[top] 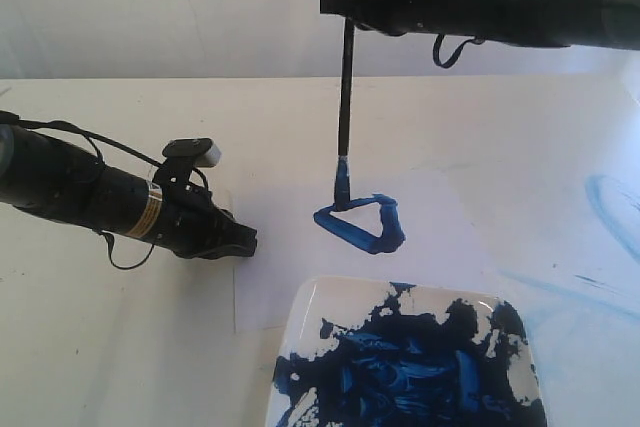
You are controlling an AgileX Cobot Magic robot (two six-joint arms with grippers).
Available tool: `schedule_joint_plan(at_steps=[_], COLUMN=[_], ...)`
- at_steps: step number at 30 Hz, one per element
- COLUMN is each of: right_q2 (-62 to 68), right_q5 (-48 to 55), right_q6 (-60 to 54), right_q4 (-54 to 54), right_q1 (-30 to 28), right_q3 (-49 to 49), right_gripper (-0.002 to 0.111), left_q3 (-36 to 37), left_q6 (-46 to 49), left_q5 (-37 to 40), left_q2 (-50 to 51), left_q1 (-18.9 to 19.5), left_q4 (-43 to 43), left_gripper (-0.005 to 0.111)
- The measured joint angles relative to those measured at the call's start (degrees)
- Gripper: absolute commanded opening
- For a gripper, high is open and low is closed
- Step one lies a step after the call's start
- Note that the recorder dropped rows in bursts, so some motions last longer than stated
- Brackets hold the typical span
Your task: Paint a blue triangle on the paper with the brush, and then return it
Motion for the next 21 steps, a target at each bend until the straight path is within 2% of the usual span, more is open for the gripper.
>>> schedule_joint_plan(at_steps=[21], right_q2=[5.81], right_q5=[1.84], right_q6=[-0.5], right_q4=[0.49], right_q1=[2.76], right_q3=[-5.58], right_gripper=[0.0], left_q3=[0.0], left_q6=[0.13], left_q5=[0.0], left_q2=[0.0], left_q1=[0.0], left_q4=[0.0], left_gripper=[0.0])
